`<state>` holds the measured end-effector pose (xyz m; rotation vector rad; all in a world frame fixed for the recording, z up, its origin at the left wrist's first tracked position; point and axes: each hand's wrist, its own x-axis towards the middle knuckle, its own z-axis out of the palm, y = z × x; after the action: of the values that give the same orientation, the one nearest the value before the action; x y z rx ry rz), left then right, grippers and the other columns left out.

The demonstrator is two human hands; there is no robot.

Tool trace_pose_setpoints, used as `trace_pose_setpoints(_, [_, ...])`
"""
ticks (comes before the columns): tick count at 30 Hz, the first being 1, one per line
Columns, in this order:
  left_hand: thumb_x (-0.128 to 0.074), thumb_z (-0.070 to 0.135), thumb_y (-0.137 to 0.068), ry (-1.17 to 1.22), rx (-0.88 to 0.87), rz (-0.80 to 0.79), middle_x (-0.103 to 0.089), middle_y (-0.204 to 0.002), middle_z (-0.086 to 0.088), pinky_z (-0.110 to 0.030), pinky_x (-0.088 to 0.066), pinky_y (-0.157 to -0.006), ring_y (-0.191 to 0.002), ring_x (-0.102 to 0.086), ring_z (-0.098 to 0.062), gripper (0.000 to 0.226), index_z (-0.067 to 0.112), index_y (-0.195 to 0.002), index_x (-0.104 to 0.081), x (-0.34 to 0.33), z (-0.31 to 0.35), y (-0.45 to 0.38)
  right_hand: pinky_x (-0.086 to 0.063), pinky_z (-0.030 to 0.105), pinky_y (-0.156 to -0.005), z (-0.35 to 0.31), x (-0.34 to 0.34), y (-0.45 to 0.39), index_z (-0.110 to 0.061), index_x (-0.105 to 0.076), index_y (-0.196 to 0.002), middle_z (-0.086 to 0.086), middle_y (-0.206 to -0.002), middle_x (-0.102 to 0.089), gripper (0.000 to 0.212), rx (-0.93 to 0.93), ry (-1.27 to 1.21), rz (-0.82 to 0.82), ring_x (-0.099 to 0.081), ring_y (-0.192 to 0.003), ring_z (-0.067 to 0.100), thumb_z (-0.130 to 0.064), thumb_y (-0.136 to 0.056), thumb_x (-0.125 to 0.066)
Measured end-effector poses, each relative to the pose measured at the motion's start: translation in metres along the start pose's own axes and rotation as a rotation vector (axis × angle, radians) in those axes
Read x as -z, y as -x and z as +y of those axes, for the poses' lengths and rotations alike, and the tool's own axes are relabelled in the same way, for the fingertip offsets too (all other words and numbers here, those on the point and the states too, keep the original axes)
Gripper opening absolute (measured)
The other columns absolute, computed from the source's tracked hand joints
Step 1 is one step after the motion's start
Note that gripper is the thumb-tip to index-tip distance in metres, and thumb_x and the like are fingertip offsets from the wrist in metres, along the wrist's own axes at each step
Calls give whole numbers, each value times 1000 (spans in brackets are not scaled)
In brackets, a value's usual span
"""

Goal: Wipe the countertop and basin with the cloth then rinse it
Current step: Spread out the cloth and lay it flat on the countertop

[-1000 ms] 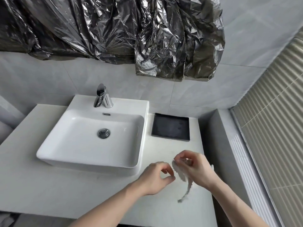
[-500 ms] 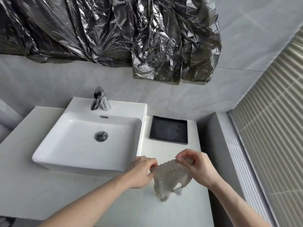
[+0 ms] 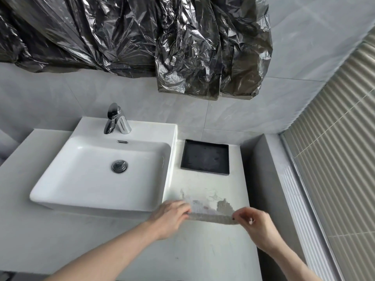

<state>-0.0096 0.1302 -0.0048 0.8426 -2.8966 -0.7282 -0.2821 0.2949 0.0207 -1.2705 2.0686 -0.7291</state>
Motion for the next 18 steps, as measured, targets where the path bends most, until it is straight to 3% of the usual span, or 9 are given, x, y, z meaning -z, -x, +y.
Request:
trace_pose_setpoints(4, [-46,26,-99,-32,58,-214,-62,-108,5,-34,-44,-89,-103,-60,-24,9,29,-103,-54,-50,-6,24,-52,16,-71,32,-39,19,-40,-76,-74,-23,-78,-75,23,-130,36,-77,-69,-76,6,-22,-88,-80])
trace_pose_setpoints(7, [-46,24,-100,-91,72,-309,-65,-113,1,-35,-40,-93,-104,-60,-28,14,27,-108,-57,-68,-4,31,-53,21,-69,42,-59,24,-39,-77,-77,-21,-76,-74,22,-232,16,-111,-67,-71,6,-21,-89,-74])
trace_pose_setpoints(12, [-44,26,-101,-95,118,-281,-66,-116,6,-36,-42,-93,-103,-62,-30,20,29,-113,-59,-68,-15,7,-54,25,-62,41,-72,3,-34,-77,-78,-21,-74,-76,23,-320,-33,-35,-66,-62,2,-14,-89,-74])
trace_pose_setpoints(15, [-51,13,-92,-116,142,-206,-62,-123,7,-35,-40,-98,-113,-58,-25,35,32,-121,-56,-59,-20,-17,-54,20,-63,40,-77,-19,-39,-75,-83,-22,-80,-76,22,-357,-9,14,-68,-71,-1,-18,-89,-73])
trace_pose_setpoints(17, [-55,3,-81,-212,156,-189,-55,-129,3,-35,-38,-101,-119,-52,-23,53,27,-129,-51,-56,-21,-27,-52,23,-74,42,-83,-29,-36,-73,-109,-21,-105,-75,23,-376,143,-21,-68,-95,3,-24,-91,-68])
trace_pose_setpoints(18, [-55,1,-78,-254,153,-203,-51,-131,1,-36,-38,-102,-121,-49,-24,57,24,-131,-49,-55,-20,-29,-50,26,-83,48,-88,-34,-32,-68,-124,-14,-121,-70,34,-372,252,-60,-65,-110,11,-26,-91,-65])
